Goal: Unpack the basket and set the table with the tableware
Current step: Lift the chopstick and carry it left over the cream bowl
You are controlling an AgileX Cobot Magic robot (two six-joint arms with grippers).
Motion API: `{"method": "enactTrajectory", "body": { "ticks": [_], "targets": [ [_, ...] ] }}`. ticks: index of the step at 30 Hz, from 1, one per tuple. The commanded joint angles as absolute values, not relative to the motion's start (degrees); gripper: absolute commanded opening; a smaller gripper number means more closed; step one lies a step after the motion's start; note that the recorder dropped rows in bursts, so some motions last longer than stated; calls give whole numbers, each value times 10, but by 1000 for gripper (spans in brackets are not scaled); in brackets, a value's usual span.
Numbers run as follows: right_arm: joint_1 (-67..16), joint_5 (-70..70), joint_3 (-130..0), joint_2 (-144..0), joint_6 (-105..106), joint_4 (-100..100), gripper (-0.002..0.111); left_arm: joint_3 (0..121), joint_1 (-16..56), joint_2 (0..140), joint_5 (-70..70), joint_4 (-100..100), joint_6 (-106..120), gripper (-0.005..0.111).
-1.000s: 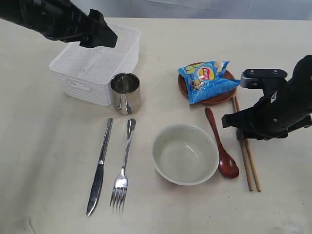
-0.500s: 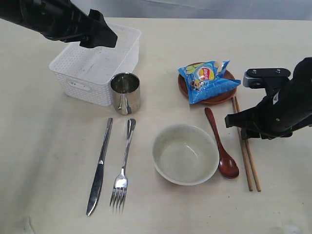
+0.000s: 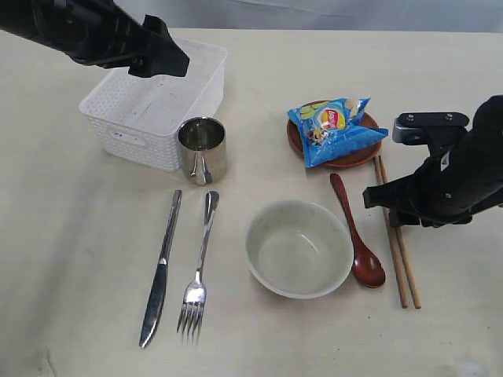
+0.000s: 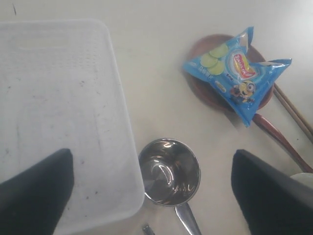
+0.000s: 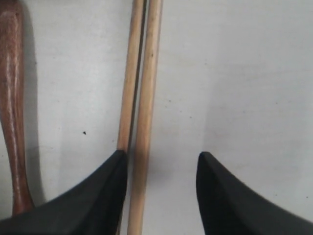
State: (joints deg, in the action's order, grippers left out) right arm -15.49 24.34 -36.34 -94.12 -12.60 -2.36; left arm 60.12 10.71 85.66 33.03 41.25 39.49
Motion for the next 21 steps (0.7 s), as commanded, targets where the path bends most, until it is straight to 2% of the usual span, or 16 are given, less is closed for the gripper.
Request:
{"method": "enactTrajectory", "body": {
  "ticks": [1, 19, 20, 21],
  "targets": [
    [-155, 240, -353, -941, -129, -30, 43, 599, 106, 854, 331, 421, 398, 81],
    [-155, 284, -338, -941, -137, -28, 43, 599, 106, 854, 333, 421, 398, 81],
    [-155, 284, -338, -941, -137, -28, 40, 599, 106, 854, 333, 422, 398, 81],
    [-155, 284, -338, -941, -140, -28, 32, 599, 106, 854, 333, 422, 398, 81]
  ]
}}
